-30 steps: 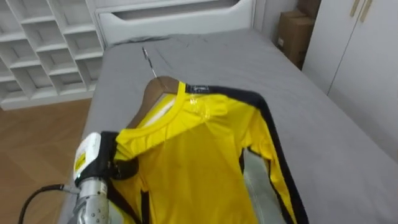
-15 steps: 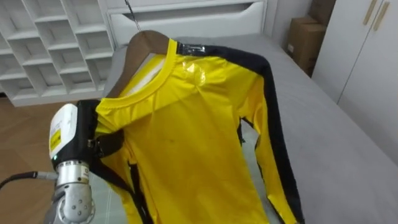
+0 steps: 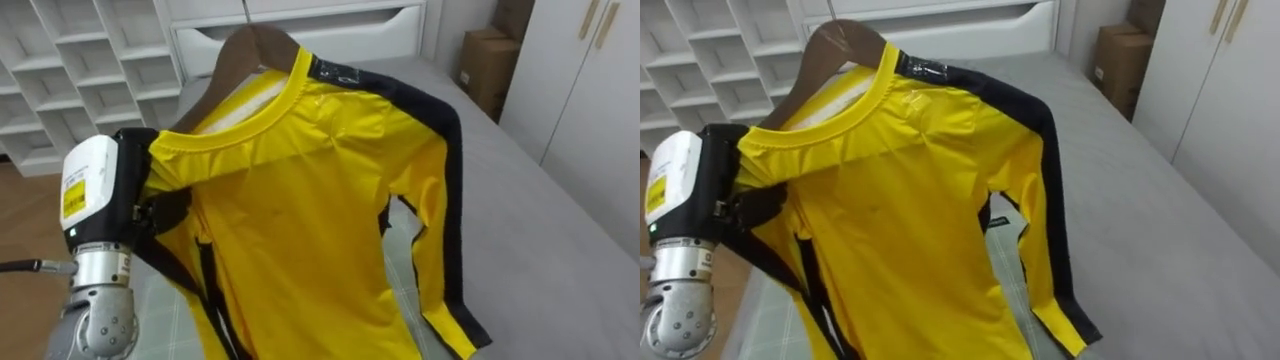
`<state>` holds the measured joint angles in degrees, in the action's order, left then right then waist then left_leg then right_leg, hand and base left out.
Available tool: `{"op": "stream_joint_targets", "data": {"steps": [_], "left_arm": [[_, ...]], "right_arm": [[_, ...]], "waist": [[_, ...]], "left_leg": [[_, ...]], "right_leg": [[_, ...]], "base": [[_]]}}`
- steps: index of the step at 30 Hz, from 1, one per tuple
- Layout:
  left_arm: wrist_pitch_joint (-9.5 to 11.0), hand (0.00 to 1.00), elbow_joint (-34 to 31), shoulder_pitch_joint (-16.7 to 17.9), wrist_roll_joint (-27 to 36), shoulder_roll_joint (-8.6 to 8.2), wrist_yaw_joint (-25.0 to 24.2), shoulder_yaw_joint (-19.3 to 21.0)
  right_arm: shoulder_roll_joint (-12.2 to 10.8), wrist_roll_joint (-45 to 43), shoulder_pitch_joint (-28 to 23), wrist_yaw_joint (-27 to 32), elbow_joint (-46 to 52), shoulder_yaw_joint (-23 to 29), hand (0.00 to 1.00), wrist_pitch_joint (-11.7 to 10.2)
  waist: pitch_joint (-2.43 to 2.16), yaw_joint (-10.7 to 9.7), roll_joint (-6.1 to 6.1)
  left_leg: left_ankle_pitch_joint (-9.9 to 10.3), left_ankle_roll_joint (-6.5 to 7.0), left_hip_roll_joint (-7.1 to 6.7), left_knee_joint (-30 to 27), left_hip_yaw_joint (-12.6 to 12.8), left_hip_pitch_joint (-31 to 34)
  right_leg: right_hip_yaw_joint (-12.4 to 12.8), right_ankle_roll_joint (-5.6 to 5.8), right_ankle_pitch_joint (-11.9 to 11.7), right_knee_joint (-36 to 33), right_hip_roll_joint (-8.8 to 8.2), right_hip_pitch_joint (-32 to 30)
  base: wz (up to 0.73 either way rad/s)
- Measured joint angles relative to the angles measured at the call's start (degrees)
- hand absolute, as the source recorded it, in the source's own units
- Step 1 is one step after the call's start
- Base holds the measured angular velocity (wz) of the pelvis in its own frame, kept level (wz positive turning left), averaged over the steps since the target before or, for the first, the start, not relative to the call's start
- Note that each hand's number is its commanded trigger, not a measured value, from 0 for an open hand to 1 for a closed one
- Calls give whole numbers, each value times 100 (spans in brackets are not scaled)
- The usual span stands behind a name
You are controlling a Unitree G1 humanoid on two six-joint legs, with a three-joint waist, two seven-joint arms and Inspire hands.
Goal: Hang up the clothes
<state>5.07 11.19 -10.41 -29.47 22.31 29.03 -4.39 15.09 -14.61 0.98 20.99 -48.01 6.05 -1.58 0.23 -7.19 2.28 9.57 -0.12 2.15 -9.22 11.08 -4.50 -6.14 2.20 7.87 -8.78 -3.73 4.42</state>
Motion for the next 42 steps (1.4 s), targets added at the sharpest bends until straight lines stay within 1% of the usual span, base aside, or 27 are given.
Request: {"op": "stream_joint_targets", "data": {"steps": [3, 5, 6, 7, 9, 11, 16, 17, 18, 20, 24, 27, 31, 33, 35, 39, 42], "left_arm": [[-15, 100, 0, 58, -32, -12, -19, -8], [-20, 100, -5, 58, -169, -16, -53, -19], [-20, 100, -8, 62, -234, -18, -69, -30], [-22, 100, -38, 89, -275, -21, -85, -30], [-3, 100, -311, 367, -278, -20, -119, -30], [3, 100, -316, 424, -277, -22, -181, -30], [-1, 100, -318, 493, -286, -23, -516, -29], [1, 100, -318, 493, -358, -25, -595, -29], [6, 100, -318, 494, -452, -26, -631, -31], [6, 100, -325, 494, -540, -26, -679, -31], [8, 100, -325, 494, -624, -26, -699, -31], [9, 100, -325, 494, -627, -26, -698, -31], [9, 100, -324, 526, -623, -36, -698, -34], [6, 100, -324, 544, -623, -67, -698, -40], [6, 100, -325, 544, -623, -165, -698, -50], [6, 100, -325, 544, -625, -218, -698, -127], [6, 100, -325, 544, -629, -299, -698, -160]], "right_arm": [[-1, -411, -3, 196, 764, 0, 0, -24], [-3, -832, -18, 311, 1578, -8, 0, -25], [-3, -980, -2, 352, 1946, -35, 0, -54], [-4, -1062, -5, 361, 2101, -38, 0, -90], [-11, -1415, -162, 489, 2733, -75, 0, -171], [-7, -1616, -230, 578, 2973, -156, 0, -237], [-13, -1866, -235, 572, 3373, -496, 0, -291], [-12, -1927, -234, 572, 3535, -530, 0, -291], [-9, -1950, -222, 573, 3671, -542, 0, -342], [8, -1949, -211, 580, 3826, -563, 0, -417], [89, -1943, -186, 584, 4023, -800, 0, -474], [101, -1947, -105, 582, 4026, -966, 0, -484], [101, -1904, -9, 563, 4026, -984, 0, -484], [101, -1893, 24, 551, 4027, -984, 0, -484], [100, -1893, 24, 509, 4027, -988, 0, -484], [98, -1876, 25, 503, 4027, -990, 0, -484], [97, -1852, 24, 503, 4027, -1022, 0, -484]], "waist": [[1, 31, -5], [-4, 97, 2], [-5, 122, 3], [-5, 130, 3], [-5, 171, 4], [-7, 267, 7], [-13, 344, 20], [-15, 387, 25], [-20, 401, 32], [-25, 417, 39], [-26, 435, 40], [-25, 435, 41], [-25, 454, 39], [-23, 445, 37], [-23, 461, 37], [-23, 470, 37], [-23, 470, 36]], "left_leg": [[1, -1, 2, 0, 12, -6], [1, -2, 3, 9, 59, -9], [1, -2, 5, 10, 61, -15], [1, -2, 7, 11, 60, -26], [2, -3, 10, 42, 67, -105], [3, -4, 18, 48, 104, -128], [3, -3, 17, 47, 128, -100], [3, -3, 18, 46, 124, -93], [3, -3, 19, 46, 123, -92], [3, -4, 18, 46, 123, -100], [3, -4, 18, 49, 130, -110], [3, -4, 18, 50, 129, -108], [3, -4, 18, 62, 125, -118], [3, -4, 18, 63, 121, -115], [3, -4, 18, 70, 112, -114], [3, -4, 18, 71, 100, -114], [3, -4, 18, 72, 101, -116]], "right_leg": [[-3, 1, 0, 4, 0, 6], [20, 2, 1, 9, -1, -1], [18, 2, 1, 11, -1, 11], [14, 2, 1, 17, 0, 24], [21, 3, 2, 15, 2, 63], [53, 2, 1, 9, 7, 69], [80, 1, 0, -26, 5, 23], [90, 1, 0, -25, 7, 17], [90, 1, 0, -20, 8, 20], [87, 0, 0, -6, 9, 37], [87, 0, -1, -9, 11, 46], [83, -1, -1, -11, 11, 44], [78, 0, -1, -9, 11, 51], [77, 0, -1, -5, 12, 50], [74, 0, -1, -4, 12, 51], [77, 0, -1, -1, 14, 52], [78, 0, -1, 0, 13, 51]], "base": [[0], [-4], [-3], [0], [-2], [-8], [-2], [0], [0], [0], [0], [0], [0], [0], [0], [0], [0]]}}
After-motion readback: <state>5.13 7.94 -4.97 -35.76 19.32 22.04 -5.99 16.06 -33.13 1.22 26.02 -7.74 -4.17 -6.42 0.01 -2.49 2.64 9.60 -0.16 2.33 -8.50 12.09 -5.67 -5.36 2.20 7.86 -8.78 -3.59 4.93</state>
